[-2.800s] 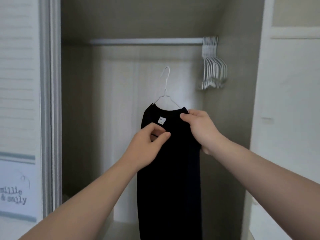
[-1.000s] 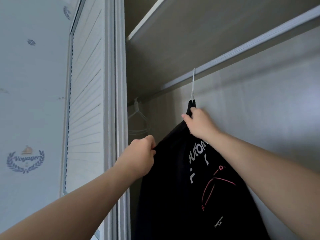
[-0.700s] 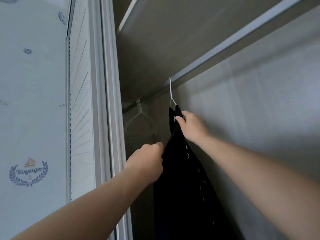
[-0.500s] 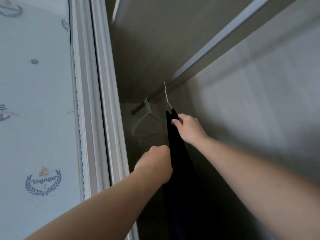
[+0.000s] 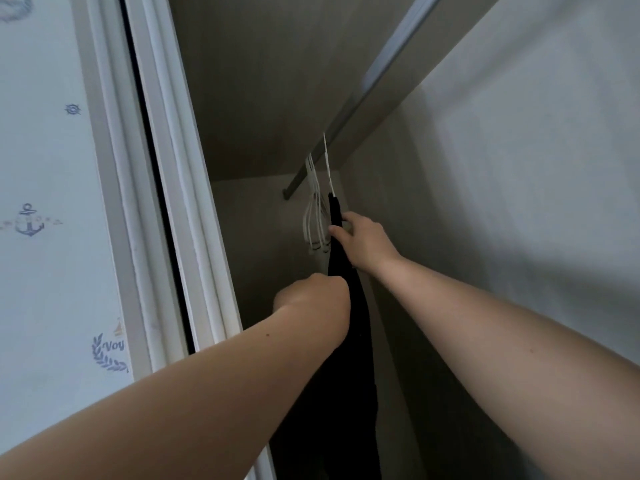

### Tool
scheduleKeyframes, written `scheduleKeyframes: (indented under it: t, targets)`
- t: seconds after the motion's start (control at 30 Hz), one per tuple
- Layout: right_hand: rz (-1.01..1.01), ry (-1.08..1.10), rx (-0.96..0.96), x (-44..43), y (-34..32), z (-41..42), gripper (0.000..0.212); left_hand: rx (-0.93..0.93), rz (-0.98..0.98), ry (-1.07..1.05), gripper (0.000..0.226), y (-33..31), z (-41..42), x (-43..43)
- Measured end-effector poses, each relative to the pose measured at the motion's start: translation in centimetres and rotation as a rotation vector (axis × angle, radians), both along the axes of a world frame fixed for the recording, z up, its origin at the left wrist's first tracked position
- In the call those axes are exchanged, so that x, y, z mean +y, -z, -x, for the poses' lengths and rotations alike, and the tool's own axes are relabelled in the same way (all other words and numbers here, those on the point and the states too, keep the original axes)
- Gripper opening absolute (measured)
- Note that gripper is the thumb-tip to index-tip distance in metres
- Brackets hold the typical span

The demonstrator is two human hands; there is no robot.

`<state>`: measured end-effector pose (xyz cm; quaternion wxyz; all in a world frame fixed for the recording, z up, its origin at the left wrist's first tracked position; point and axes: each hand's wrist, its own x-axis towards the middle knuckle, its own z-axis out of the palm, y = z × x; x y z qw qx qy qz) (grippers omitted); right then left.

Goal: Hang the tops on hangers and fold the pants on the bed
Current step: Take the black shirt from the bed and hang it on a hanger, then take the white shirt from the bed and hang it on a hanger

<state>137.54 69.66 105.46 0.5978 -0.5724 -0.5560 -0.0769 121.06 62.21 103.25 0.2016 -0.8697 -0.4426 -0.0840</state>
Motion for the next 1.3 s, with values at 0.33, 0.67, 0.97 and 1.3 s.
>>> scheduleKeyframes:
  t: [0.33,0.67,0.97,1.3]
  targets:
    - [0.048,0.231,-0.365,-7.4,3.4,0.0,0.066,0.213,-0.561,0.085,0.047,1.0,4.5,-3.2]
    - [0.0,0.464,-0.698,-15.9,5.6,7.9,0.07,-0.017,-0.695,0.276,0.076,4.1,17.5,-6.0]
    - [0.028,0.213,-0.801,-22.8,9.5,27.2,0.073,-0.091,-0.628,0.159,0.076,8.9,37.8,-11.4]
    - [0.168,-0.204,-0.894,-31.0,21.0,57.2,0.073,-0.266,-0.394,-0.078,0.076,20.5,67.8,-26.3]
